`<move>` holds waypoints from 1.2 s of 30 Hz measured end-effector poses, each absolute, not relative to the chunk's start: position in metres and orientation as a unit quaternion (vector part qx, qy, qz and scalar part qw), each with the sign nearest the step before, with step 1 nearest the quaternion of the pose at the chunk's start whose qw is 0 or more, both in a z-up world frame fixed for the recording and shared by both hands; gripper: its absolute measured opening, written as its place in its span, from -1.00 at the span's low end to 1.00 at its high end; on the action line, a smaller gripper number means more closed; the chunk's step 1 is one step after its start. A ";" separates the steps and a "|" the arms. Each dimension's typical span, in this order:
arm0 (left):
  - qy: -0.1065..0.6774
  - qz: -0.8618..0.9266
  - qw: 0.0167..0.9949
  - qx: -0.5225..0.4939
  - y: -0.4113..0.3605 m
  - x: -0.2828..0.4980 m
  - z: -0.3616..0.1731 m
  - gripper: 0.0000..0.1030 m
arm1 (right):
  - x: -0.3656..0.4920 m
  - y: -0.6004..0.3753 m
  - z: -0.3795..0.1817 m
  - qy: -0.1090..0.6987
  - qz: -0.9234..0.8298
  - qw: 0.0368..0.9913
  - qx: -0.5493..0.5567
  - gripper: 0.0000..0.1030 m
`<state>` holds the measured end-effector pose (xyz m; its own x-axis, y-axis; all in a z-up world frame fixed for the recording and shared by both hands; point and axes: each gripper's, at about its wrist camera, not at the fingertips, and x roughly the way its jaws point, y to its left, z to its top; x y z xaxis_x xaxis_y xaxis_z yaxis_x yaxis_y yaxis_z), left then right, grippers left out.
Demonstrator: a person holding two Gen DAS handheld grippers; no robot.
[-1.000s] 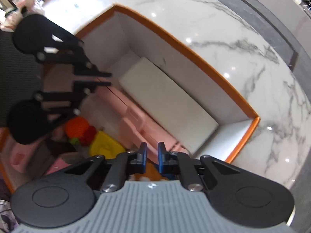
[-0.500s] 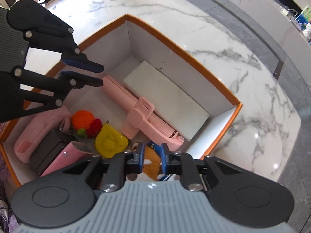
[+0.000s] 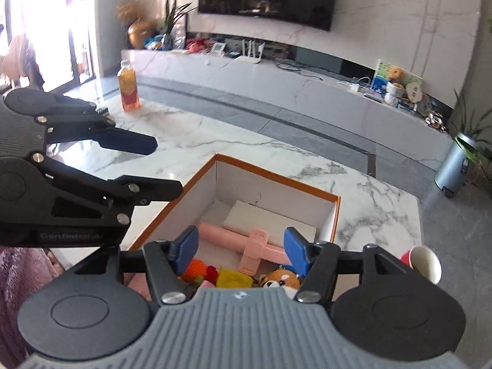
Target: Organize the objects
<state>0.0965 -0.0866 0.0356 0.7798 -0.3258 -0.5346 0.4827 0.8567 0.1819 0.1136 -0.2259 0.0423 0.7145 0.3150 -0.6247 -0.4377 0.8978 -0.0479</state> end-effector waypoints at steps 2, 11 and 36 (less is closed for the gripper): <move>0.233 -0.200 0.940 0.150 -0.083 0.082 0.037 0.49 | 0.091 -0.228 0.040 0.300 0.182 0.933 -0.081 0.31; 0.201 -0.135 0.964 0.112 -0.081 0.042 0.026 0.80 | 0.030 -0.244 0.033 0.252 0.115 0.961 -0.022 0.68; 0.280 -0.060 0.947 0.146 -0.109 0.035 -0.044 0.83 | 0.019 -0.260 -0.037 0.257 0.047 0.965 -0.009 0.73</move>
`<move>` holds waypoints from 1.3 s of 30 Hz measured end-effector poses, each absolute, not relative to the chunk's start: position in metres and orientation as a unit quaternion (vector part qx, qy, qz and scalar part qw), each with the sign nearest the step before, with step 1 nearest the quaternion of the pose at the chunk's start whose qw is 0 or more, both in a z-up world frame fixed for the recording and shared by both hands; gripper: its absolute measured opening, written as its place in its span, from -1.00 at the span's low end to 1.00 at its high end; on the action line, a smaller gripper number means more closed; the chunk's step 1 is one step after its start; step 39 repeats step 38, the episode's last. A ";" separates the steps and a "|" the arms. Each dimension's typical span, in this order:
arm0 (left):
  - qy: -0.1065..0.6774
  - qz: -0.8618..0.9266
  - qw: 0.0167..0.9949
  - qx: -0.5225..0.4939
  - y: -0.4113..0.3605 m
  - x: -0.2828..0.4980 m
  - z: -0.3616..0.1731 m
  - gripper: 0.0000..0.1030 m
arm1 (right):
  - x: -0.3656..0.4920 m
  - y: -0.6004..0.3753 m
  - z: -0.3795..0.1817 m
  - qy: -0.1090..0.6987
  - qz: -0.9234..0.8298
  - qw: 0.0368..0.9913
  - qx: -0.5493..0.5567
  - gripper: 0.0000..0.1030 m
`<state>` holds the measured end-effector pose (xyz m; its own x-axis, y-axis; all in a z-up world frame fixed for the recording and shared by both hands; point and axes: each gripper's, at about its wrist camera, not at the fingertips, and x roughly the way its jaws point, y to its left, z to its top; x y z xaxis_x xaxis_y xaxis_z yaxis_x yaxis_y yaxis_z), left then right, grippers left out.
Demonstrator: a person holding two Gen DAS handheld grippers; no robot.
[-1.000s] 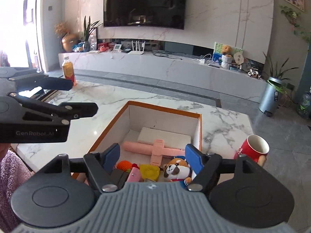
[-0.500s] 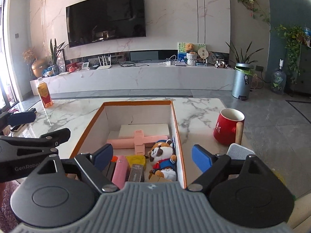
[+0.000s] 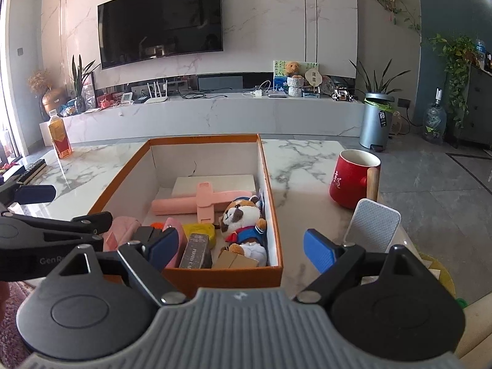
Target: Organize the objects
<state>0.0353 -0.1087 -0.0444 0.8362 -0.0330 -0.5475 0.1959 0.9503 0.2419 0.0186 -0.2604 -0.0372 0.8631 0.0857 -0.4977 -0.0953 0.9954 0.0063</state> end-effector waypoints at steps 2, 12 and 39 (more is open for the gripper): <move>0.280 -0.057 0.947 0.145 -0.108 0.035 -0.046 0.83 | 0.017 -0.259 -0.041 0.254 0.051 0.966 -0.016 0.73; 0.284 -0.055 0.947 0.140 -0.107 0.035 -0.052 0.83 | 0.019 -0.268 -0.053 0.258 0.070 0.964 0.012 0.73; 0.290 -0.056 0.945 0.138 -0.106 0.034 -0.059 0.83 | 0.021 -0.263 -0.059 0.268 0.074 0.961 0.005 0.73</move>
